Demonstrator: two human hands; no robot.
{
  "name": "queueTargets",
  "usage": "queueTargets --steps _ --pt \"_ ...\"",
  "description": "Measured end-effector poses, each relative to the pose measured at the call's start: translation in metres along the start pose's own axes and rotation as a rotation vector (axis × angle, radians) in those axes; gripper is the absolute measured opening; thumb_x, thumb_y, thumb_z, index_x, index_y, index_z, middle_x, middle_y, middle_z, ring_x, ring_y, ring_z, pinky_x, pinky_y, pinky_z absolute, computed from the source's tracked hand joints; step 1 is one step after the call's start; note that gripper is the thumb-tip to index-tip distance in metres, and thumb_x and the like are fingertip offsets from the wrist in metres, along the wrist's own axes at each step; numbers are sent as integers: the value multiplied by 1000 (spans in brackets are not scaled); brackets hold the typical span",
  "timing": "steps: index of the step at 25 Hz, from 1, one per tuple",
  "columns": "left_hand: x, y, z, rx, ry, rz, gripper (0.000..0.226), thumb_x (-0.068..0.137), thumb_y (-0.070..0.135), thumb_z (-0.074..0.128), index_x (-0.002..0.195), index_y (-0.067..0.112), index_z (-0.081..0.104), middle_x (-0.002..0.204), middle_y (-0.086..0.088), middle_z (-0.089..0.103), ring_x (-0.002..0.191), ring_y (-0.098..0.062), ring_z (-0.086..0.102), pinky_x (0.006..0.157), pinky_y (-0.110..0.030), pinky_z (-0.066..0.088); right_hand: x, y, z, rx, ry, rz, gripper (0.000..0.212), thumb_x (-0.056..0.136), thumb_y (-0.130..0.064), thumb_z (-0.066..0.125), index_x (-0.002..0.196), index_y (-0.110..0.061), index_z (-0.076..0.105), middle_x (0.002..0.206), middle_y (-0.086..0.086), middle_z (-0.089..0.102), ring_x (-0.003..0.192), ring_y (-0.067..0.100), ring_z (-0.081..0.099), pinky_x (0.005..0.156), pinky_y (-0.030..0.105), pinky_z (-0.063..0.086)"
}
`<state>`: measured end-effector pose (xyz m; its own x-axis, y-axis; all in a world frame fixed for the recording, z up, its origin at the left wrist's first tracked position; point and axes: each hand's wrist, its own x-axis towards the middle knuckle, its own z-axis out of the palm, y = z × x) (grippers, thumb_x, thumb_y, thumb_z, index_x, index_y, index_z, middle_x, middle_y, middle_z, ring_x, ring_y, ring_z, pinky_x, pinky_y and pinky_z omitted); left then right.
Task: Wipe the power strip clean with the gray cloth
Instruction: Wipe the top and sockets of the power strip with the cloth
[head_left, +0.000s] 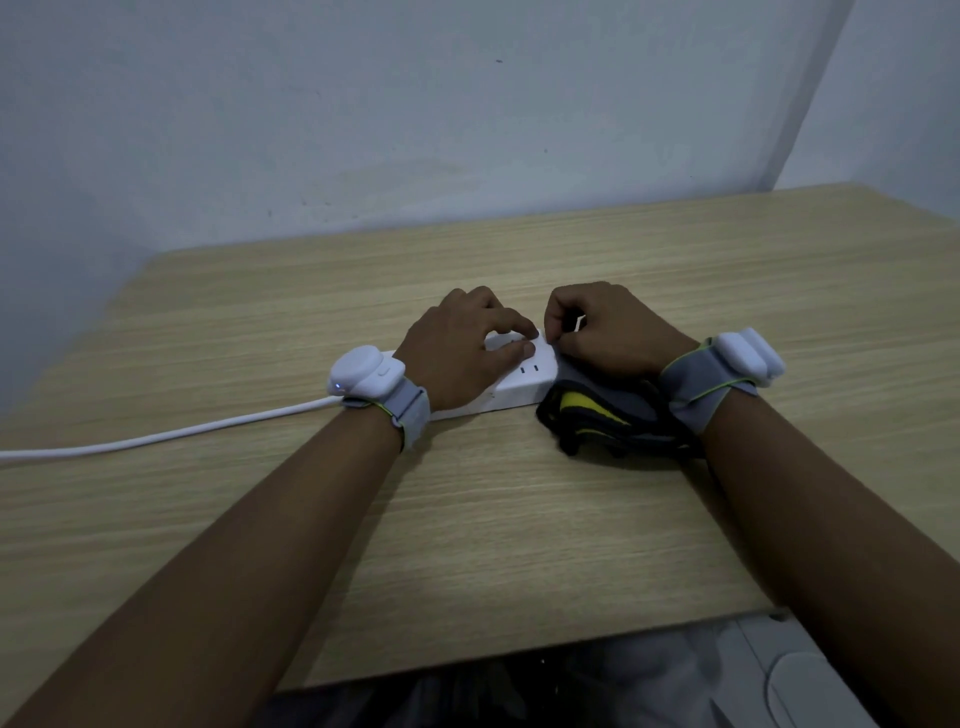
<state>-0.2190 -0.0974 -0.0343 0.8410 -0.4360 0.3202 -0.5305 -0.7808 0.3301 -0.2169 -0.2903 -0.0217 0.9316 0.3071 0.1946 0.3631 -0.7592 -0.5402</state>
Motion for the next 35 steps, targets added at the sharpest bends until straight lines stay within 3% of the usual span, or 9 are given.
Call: queueTargets --steps 3,6,10,14,18,21,24,28,35 --pt "1 0 -1 -27 -8 -9 26 90 47 56 112 39 67 106 8 56 99 -15 46 76 -28 33 -5 1 -1 49 0 2 25 73 -2 59 70 -27 60 77 -7 63 74 14 57 67 23 44" --pt "0 0 -2 -61 -7 -10 25 89 46 57 111 39 68 104 10 54 100 -15 46 77 -29 35 -3 1 4 -5 148 7 18 75 -3 59 75 -21 60 79 -3 64 75 16 56 69 26 43" --pt "-1 1 -3 -62 -15 -15 25 89 46 57 110 39 67 105 10 55 101 -15 46 80 -30 37 -5 2 -3 57 1 30 22 72 -4 60 65 -25 58 71 -7 63 72 17 58 67 27 47" --pt "-1 0 -5 -110 -21 -21 22 87 42 61 107 38 69 104 9 56 99 -16 49 82 -33 42 -11 1 -5 72 62 -4 23 72 -3 62 68 -26 63 75 -3 67 65 4 56 67 24 43" --pt "-2 -4 -9 -245 13 -43 18 80 25 71 96 32 72 99 7 61 89 -14 57 78 -27 42 -16 -2 -21 198 -217 25 40 68 10 62 93 -21 71 98 8 66 69 12 60 63 25 50" --pt "-5 -6 -13 -419 127 -67 17 77 14 72 91 25 74 95 5 67 84 -13 61 73 -20 41 -18 -4 -25 128 -322 59 45 63 3 77 100 -22 65 101 -1 61 78 23 63 59 21 51" --pt "-13 -15 -25 -483 216 -102 14 78 15 72 86 26 74 92 6 70 80 -11 63 70 -18 42 -20 -12 -21 12 -254 32 43 58 -16 88 91 -24 61 97 -5 58 78 21 59 63 23 47" --pt "-35 -40 -38 -290 158 -141 12 81 27 72 93 29 75 99 6 67 89 -13 60 75 -25 40 -26 -16 -18 -64 -176 -33 41 57 -27 88 88 -24 62 105 1 50 88 21 57 80 37 51" --pt "-63 -60 -31 -495 172 -207 18 93 19 57 101 18 73 105 1 65 105 -18 57 93 -30 40 -34 -25 3 -95 5 -140 37 61 -28 85 86 -24 57 101 -1 47 80 15 50 73 34 48"
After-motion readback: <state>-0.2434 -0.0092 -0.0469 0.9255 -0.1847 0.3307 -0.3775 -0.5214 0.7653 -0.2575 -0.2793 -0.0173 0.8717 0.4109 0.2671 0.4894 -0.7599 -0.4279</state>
